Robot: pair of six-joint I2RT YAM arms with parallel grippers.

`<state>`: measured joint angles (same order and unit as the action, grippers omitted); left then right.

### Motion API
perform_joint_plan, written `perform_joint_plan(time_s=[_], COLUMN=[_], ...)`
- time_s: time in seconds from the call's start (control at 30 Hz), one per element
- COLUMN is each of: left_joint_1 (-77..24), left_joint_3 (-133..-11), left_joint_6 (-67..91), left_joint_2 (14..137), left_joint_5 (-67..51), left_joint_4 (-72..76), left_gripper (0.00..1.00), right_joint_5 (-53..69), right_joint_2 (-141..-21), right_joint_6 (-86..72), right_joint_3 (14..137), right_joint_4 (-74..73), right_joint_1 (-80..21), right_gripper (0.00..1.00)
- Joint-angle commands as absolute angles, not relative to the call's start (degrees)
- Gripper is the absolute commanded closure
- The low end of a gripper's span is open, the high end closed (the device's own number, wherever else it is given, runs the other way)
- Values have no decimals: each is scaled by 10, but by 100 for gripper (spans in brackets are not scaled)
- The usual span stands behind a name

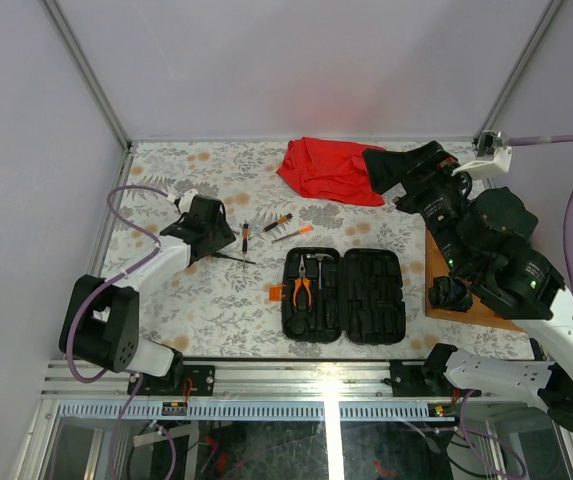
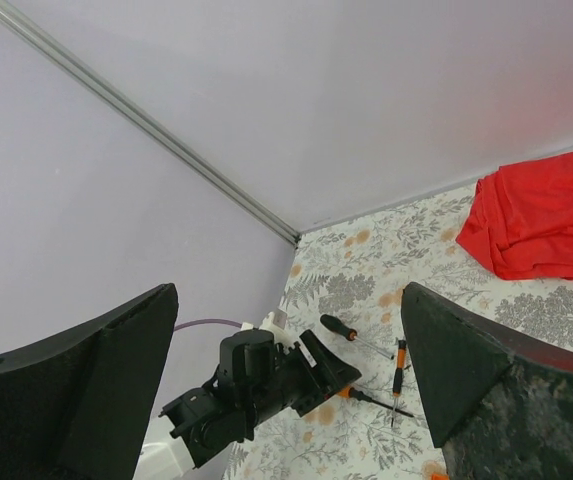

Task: Sort the tools into containers
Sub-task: Pick up the screwdriver from the center of the board.

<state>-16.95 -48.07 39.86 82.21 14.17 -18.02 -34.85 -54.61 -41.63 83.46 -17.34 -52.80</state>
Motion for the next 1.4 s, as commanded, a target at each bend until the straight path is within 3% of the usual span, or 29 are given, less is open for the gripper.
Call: perform_joint_plan(time_s=[0.0,0.4,0.8,1.37], left_joint_1=[-154,-126,-95,-95], left_joint_3=[-472,-453,-450,-486], left_joint_6=[408,438,443,499], left_joint_2=[809,802,824,917], left_joint_5=[180,218,225,217], left_joint_4=[-192,-201,-191,-184], left_gripper=[35,33,30,29], right_joint_5=[-352,-338,-327,-357], right_joint_2=[-541,-551,-527,-506], right_joint_6=[-411,-403,-310,-353], right_joint_3=[834,850,710,576], right_joint_4=[-136,-156,-203,-260], right_joint_1=[-530,-530,-530,-530], right_gripper=[1,1,1,1])
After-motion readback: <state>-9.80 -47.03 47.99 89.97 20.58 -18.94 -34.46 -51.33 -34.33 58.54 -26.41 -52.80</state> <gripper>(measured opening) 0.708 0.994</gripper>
